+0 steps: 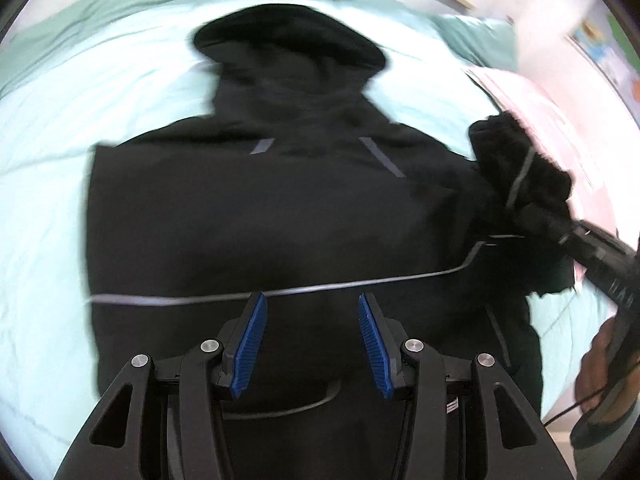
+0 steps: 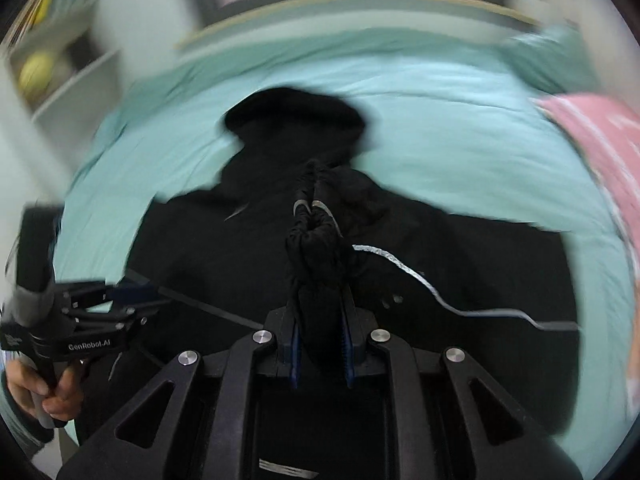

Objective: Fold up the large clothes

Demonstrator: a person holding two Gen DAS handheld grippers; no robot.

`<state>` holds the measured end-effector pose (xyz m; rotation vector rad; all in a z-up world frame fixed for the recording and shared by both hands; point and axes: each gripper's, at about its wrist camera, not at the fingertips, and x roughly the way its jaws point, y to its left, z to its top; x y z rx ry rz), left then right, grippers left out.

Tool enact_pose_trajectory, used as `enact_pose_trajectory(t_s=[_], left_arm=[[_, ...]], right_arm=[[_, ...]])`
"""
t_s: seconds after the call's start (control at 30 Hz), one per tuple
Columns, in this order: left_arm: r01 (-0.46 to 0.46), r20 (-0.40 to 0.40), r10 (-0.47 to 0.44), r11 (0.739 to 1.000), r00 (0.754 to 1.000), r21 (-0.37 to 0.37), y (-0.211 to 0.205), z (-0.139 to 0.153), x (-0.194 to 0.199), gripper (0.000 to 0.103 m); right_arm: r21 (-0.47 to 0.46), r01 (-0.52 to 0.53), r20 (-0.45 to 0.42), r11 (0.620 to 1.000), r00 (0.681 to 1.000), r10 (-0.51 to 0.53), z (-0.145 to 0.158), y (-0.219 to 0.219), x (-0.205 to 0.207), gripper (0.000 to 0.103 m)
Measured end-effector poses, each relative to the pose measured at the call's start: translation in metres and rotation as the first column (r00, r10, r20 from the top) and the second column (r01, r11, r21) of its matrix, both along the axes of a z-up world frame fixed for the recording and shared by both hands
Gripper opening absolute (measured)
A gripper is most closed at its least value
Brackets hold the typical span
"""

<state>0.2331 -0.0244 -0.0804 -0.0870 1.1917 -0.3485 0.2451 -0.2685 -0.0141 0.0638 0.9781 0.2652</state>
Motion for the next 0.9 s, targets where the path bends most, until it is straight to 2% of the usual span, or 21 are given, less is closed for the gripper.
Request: enact_pose_trajectory(t_s=[0.07,0.17,0.23,0.37,0.4,0.43,0.5,0.57,0.63,0.77,0.9], left_arm=[[-0.035,-0.002,0.035,0.999,0.999,-0.001,0.023,-0.002,-0.006,0.049],[-0.074,-0.008,0.074,0.997,0.997,0.001,0.045,-0.008,-0.011,0.049],[-0.101,-0.015,0.101,0.995,0.995,0.003,0.062,-0.011,-0.017,0.049],[-0.125,-0.031,0.125,0.992,0.992,-0.006,0.082,-0.019,-0.022,0.049],[-0.125,-0.036,0.124,0.992,0.992,-0.008,0.084,-0.021,-0.024,0.049],[-0.121,-0.039,0.121,0.993,0.992,-0.012,0.084,-0.023,-0.024,0.049],[-0.107,-0.039,0.106,0.994,0.994,-0.024,0.083,-0.023,-0.026,0.049],[-0.098,-0.041,0.096,0.994,0.995,-0.052,0.081,-0.021,-0.026,0.049],[-0.088,-0.047,0.084,0.992,0.995,-0.091,0.075,-0.018,-0.023,0.049],[-0.046,-0.055,0.036,0.982,0.998,-0.182,0.056,-0.017,-0.01,0.049],[-0.023,-0.07,0.006,0.972,0.998,-0.235,0.032,-0.028,0.008,0.049]], right_arm=[[0.01,-0.087,-0.031,0.996,0.996,0.087,-0.017,0.048,0.008,0.019],[0.044,-0.172,-0.096,0.984,0.98,0.176,-0.049,0.095,0.019,0.019],[0.048,-0.191,-0.141,0.98,0.971,0.196,-0.07,0.114,0.025,0.019],[-0.035,-0.194,-0.211,0.98,0.96,0.182,-0.116,0.142,0.032,0.027],[-0.044,-0.198,-0.217,0.979,0.959,0.184,-0.121,0.147,0.034,0.033],[-0.041,-0.203,-0.217,0.978,0.958,0.189,-0.122,0.149,0.033,0.037],[0.029,-0.219,-0.224,0.975,0.95,0.22,-0.117,0.148,0.031,0.058],[0.103,-0.23,-0.225,0.968,0.942,0.248,-0.107,0.143,0.027,0.06],[0.106,-0.22,-0.218,0.97,0.946,0.238,-0.095,0.134,0.021,0.06],[0.121,-0.135,-0.204,0.983,0.966,0.158,-0.074,0.098,0.008,0.06],[0.144,-0.016,-0.209,0.989,0.977,0.046,-0.059,0.048,-0.009,0.06]])
